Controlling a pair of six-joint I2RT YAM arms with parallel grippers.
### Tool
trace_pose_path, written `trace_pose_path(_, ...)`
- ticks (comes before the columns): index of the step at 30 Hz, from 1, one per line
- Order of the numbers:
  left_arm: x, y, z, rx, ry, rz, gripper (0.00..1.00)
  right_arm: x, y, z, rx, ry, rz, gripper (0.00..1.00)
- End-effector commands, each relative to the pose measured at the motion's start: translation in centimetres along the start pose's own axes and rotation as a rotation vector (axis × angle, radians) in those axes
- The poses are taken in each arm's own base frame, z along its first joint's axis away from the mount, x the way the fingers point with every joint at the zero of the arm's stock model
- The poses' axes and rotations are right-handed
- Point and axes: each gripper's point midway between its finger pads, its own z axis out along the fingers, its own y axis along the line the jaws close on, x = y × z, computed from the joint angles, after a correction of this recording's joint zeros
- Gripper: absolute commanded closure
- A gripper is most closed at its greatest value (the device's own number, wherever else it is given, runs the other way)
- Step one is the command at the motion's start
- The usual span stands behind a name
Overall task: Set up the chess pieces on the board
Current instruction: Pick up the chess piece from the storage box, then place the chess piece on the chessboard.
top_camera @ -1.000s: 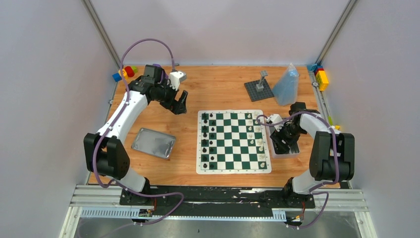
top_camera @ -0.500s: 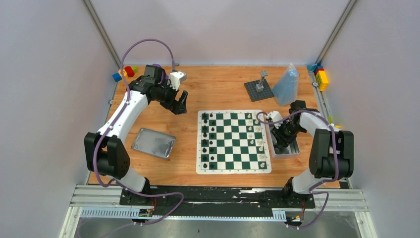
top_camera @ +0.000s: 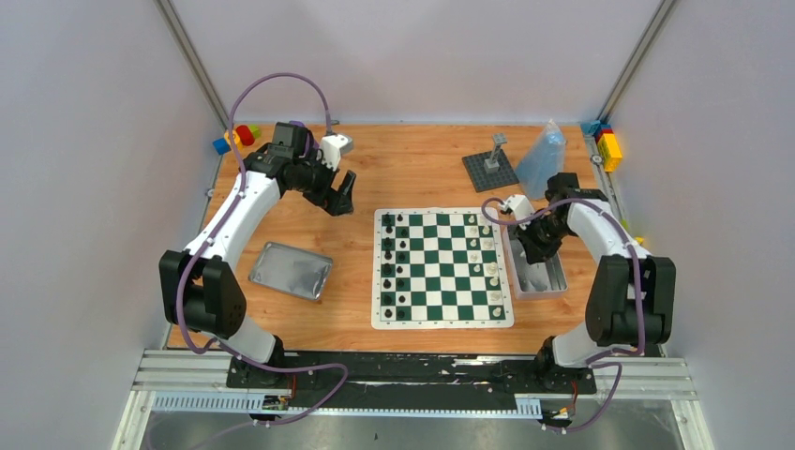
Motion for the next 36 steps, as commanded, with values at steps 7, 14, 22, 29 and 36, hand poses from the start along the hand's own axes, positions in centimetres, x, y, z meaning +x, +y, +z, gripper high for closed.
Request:
trace_pose_path(7, -1.5, 1.9, -1.4, -0.118, -0.052, -0.027, 0.00, -6.7, 5.6, -4.5, 0.122, 0.184, -0.375, 1.00)
trace_pose_path(14, -1.2, 3.8, -3.8, -0.211, -0.082, -0.080, 0.00, -8.5, 9.2, -3.1, 0.155, 0.477, -0.638, 0.96)
trace_pose_path(22, -0.4, 4.3, -5.9, -0.253, -0.108, -0.089, 0.00, -7.7, 12.1, 0.2, 0.125, 0.705, -0.826, 0.94)
trace_pose_path(29, -0.4, 3.9, -6.4, -0.256, -0.126, -0.078, 0.00, -6.5, 13.5, 1.3, 0.115, 0.814, -0.888, 0.88)
trace_pose_path(36, -0.5, 3.6, -6.3, -0.240, -0.132, -0.080, 0.00, -4.8, 14.7, 2.3, 0.090, 0.874, -0.897, 0.87)
